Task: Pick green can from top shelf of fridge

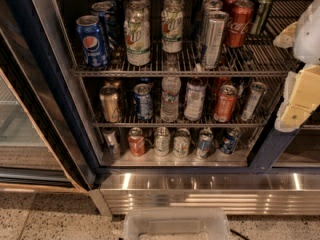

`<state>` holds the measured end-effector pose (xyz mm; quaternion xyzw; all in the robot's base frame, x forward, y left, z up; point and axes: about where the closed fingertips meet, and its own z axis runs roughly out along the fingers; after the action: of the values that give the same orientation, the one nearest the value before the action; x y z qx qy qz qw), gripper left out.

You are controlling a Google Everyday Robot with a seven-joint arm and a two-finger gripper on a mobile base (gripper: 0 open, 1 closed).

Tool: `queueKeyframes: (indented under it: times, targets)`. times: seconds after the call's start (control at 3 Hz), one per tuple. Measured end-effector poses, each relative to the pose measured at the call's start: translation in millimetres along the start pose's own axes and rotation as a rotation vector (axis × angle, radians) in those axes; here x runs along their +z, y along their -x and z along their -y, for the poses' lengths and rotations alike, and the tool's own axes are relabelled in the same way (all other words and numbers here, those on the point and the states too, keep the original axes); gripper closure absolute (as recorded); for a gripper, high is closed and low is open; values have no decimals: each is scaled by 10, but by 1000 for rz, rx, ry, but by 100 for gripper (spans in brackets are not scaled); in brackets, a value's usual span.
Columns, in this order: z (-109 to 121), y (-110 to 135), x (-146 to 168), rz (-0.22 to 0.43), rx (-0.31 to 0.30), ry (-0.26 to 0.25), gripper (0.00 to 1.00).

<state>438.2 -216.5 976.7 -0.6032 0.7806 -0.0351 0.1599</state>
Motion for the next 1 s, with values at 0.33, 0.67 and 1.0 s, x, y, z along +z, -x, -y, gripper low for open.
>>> queueKeyframes:
  times: [0.33,0.67,1.0]
  targets:
    - [2,0,0,0,1,0,0]
    - [62,9,3,9,19,-13,0]
    - [161,-17,13,65,41,-50,0]
